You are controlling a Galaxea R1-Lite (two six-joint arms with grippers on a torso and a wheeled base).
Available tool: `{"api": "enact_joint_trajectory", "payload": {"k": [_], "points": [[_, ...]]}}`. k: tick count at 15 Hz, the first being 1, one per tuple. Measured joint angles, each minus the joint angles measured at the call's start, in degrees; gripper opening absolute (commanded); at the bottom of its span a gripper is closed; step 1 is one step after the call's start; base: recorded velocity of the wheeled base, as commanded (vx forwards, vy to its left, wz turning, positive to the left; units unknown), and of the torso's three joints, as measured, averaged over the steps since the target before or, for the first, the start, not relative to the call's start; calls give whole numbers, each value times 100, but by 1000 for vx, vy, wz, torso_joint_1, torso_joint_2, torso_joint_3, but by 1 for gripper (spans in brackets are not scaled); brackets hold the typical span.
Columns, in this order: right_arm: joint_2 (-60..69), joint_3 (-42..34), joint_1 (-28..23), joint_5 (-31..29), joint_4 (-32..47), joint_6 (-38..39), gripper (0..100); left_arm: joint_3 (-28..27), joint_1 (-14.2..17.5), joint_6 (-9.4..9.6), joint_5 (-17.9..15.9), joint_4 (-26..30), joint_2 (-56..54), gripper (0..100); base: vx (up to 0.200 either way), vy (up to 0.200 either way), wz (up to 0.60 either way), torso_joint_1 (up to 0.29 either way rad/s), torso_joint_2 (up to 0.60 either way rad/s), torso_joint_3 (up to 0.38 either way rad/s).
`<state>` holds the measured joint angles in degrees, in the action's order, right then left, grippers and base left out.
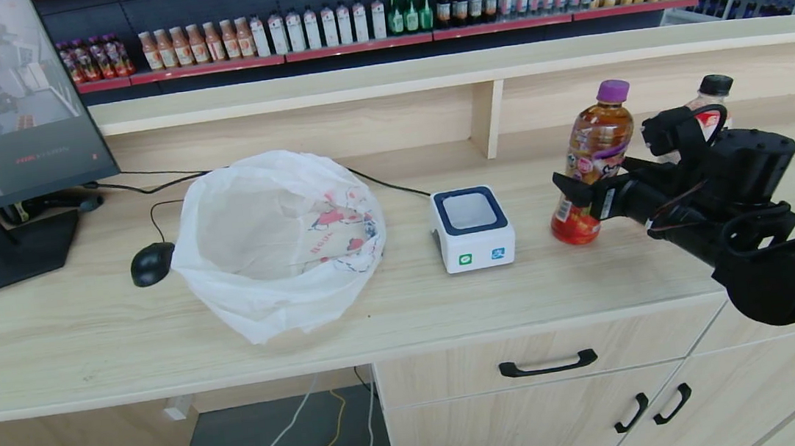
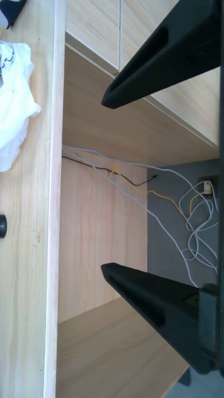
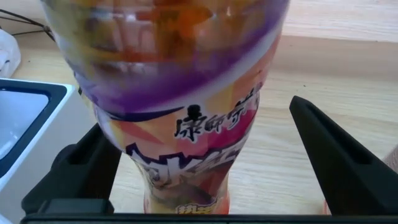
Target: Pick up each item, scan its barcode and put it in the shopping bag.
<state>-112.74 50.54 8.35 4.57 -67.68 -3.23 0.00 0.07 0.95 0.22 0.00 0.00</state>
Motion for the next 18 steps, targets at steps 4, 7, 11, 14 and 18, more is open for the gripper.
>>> {"api": "enact_joint_trajectory", "payload": {"k": [4,7,11,14,18], "points": [[-82,52,-61,-9,2,22,100,0,0,2,2,0,0,100,0,0,0,0,0,0],[-104,102,-63,-6,5,30,100,0,-2,2,2,0,0,100,0,0,0,0,0,0],[-137,251,-67,-11,20,26,100,0,0,2,2,0,0,100,0,0,0,0,0,0],[-151,268,-61,-15,13,6,0,0,0,2,0,0,0,100,0,0,0,0,0,0],[-126,199,-107,-37,33,34,0,0,-2,0,2,0,0,100,0,0,0,0,0,0]]}}
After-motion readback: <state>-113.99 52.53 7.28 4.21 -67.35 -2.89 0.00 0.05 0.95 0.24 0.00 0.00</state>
